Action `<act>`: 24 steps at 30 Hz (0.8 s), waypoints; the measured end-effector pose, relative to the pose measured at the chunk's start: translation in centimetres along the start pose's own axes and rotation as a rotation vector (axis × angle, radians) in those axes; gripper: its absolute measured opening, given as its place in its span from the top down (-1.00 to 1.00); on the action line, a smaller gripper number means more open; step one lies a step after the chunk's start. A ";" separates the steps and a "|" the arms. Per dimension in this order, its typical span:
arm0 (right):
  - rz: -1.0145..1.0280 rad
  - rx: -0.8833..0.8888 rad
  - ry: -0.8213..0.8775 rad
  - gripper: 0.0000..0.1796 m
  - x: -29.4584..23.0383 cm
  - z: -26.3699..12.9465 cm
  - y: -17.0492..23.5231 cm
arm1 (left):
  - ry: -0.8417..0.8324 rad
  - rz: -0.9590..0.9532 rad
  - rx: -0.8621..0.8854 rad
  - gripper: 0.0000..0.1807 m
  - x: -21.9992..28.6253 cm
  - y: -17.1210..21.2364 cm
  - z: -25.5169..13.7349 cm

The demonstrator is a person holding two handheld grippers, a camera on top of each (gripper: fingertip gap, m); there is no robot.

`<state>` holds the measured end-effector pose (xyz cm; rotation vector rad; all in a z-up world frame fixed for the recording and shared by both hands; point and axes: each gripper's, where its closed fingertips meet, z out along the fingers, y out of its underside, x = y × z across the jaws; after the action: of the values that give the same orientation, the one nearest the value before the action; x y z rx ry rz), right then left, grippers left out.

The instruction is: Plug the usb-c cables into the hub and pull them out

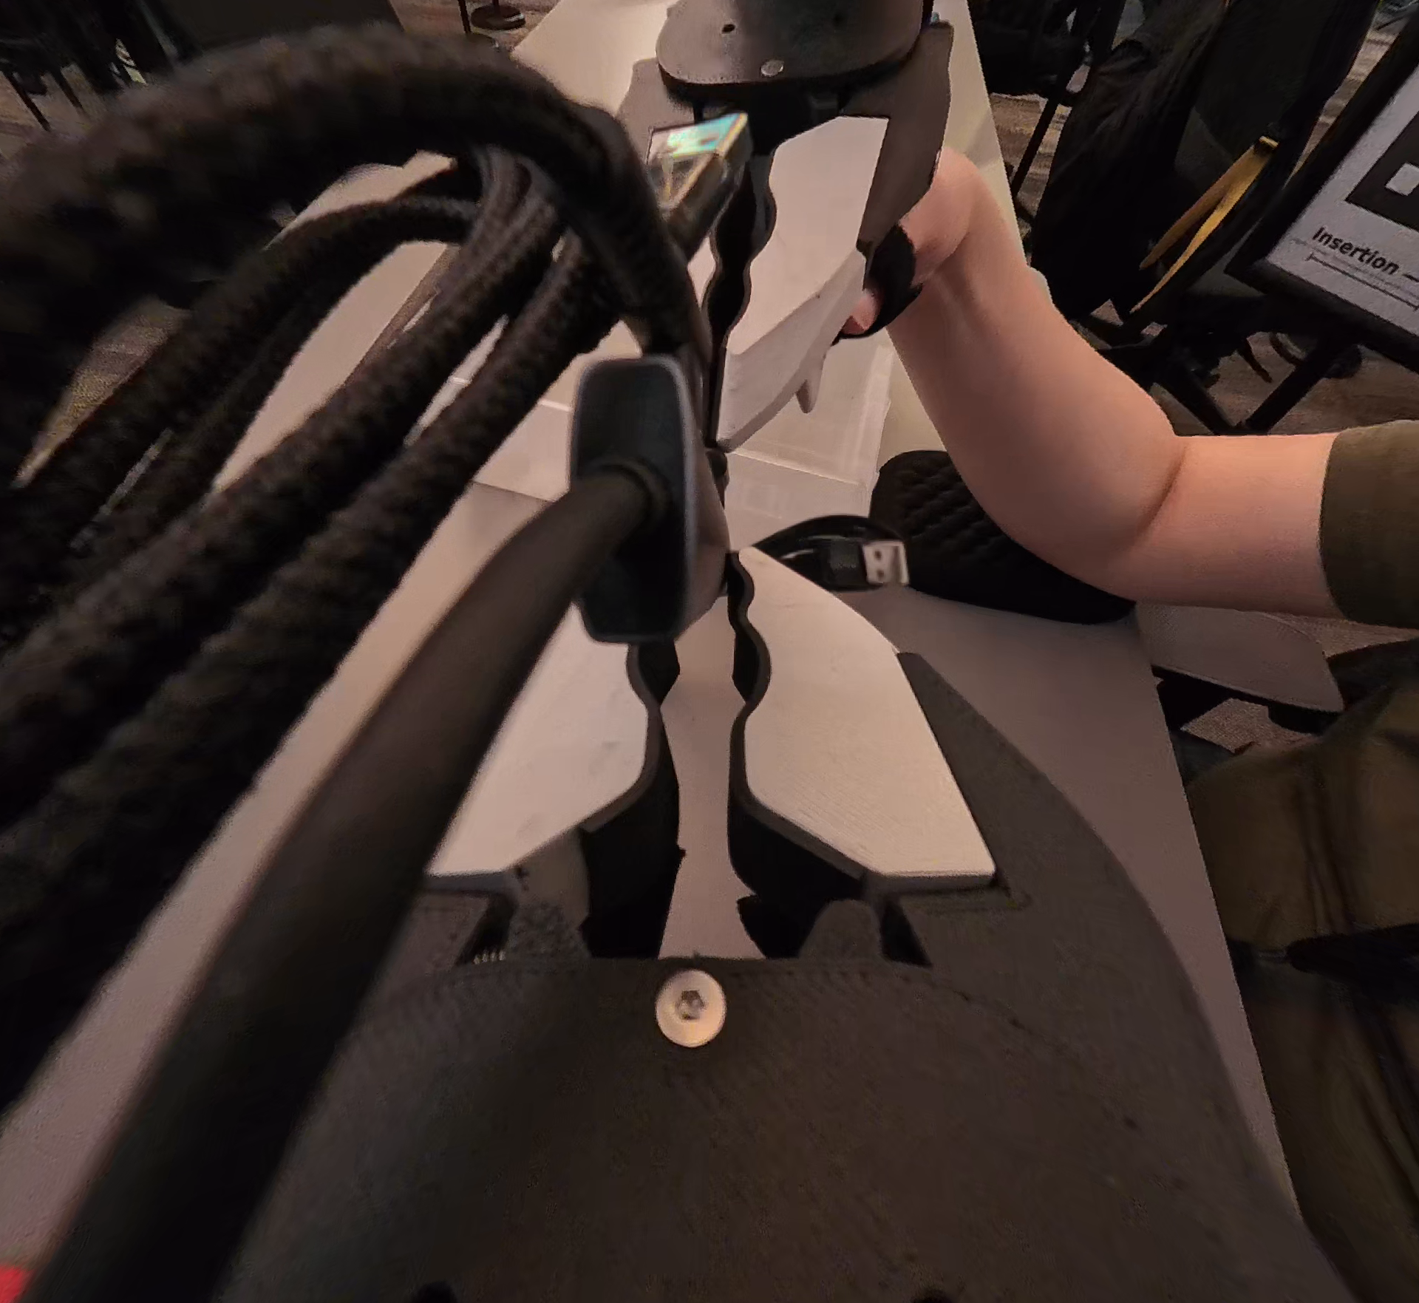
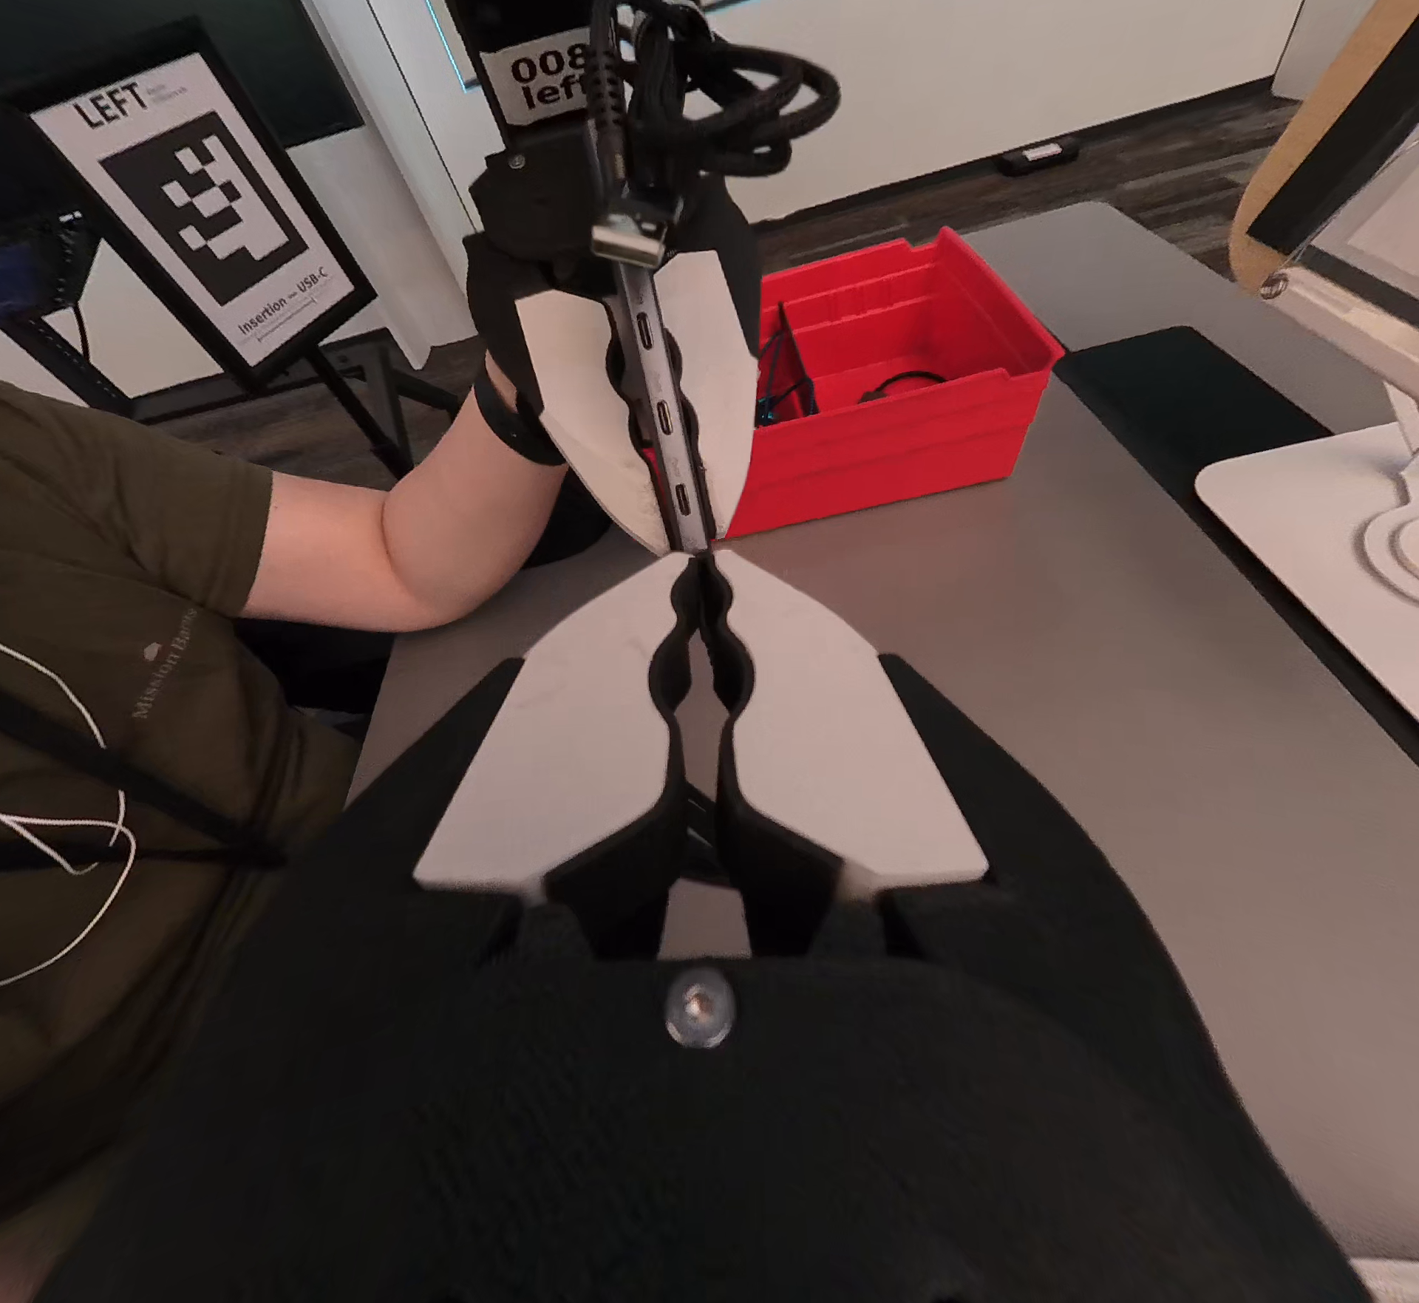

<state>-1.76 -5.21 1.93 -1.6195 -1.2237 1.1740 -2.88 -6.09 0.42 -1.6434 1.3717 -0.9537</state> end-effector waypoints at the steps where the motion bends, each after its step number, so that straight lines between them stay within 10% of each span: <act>1: 0.001 0.001 0.008 1.00 0.1 -0.2 -0.1 | 0.001 0.000 0.006 0.96 0.0 -0.1 0.1; 24: -0.052 0.090 -0.049 0.72 -1.6 3.4 -2.0 | 0.035 0.043 -0.074 0.96 1.1 0.9 1.4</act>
<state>-5.73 -6.16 3.20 -1.4920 -1.2198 1.2249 -1.85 -7.17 -0.94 -1.6522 1.4758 -0.9210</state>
